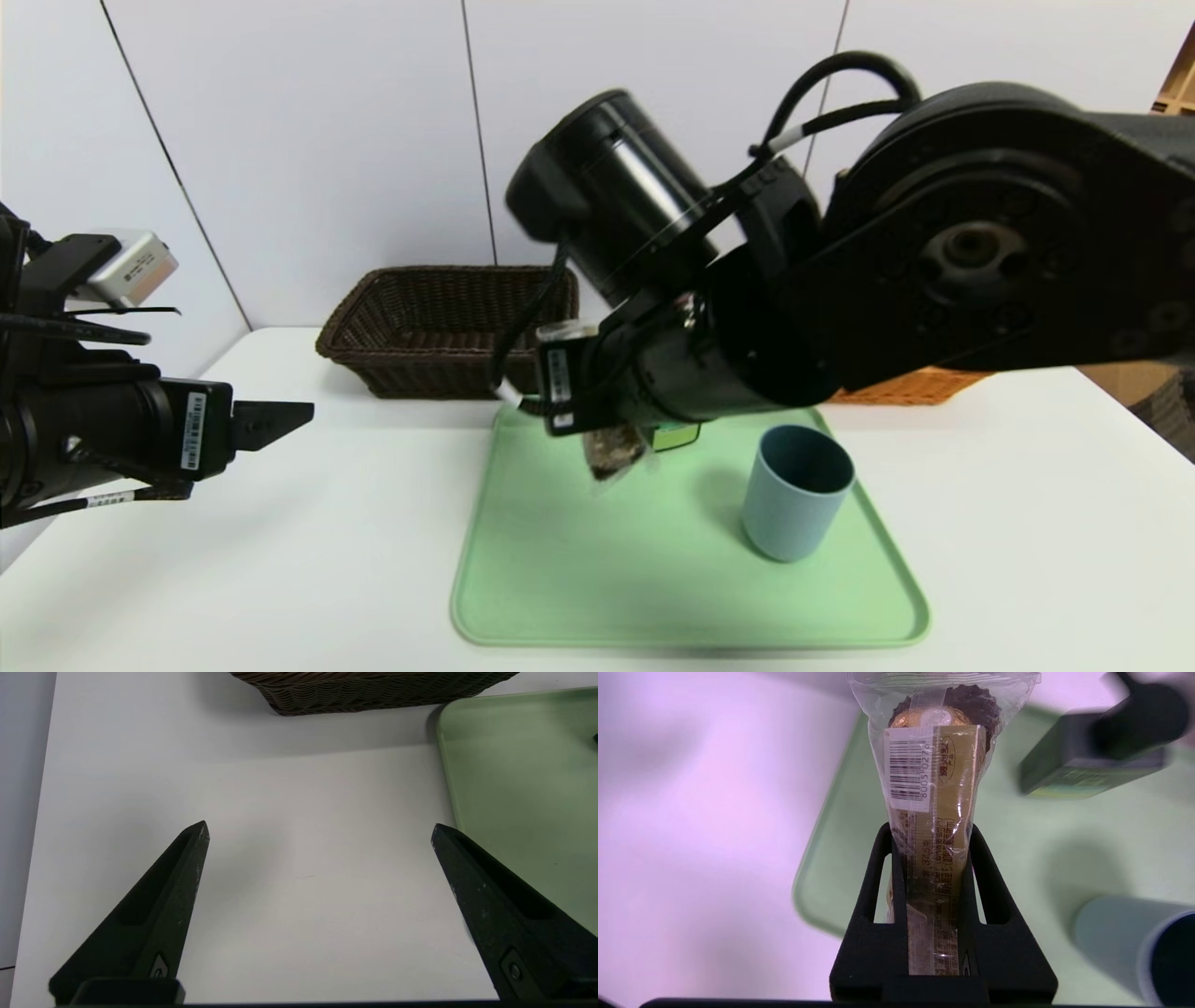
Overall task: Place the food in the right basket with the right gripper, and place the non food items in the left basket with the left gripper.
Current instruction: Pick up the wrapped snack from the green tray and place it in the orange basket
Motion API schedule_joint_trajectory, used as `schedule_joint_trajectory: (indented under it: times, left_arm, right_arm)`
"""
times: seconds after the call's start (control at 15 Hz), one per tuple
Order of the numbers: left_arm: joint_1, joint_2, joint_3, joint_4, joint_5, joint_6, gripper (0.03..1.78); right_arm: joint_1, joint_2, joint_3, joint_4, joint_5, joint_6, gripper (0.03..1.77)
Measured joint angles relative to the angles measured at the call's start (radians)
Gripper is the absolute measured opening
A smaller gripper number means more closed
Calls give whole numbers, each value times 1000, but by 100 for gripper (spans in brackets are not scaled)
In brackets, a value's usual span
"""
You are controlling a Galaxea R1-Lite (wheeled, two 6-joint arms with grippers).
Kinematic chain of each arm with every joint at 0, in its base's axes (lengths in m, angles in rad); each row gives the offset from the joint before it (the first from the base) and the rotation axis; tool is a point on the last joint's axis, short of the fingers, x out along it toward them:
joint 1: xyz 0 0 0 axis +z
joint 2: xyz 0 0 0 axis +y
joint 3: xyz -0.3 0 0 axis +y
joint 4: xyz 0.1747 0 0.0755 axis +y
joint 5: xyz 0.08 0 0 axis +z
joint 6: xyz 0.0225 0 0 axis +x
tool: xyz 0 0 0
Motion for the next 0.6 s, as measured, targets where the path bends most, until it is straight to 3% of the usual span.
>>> schedule_joint_trajectory:
  times: [0.2, 0.6]
  left_arm:
    - [0, -2, 0, 0, 0, 1, 169]
    - [-8, -5, 1, 0, 0, 1, 169]
  right_arm:
    - [-97, -66, 0, -35, -9, -84, 31]
    - [-368, -197, -1, -121, 0, -223, 31]
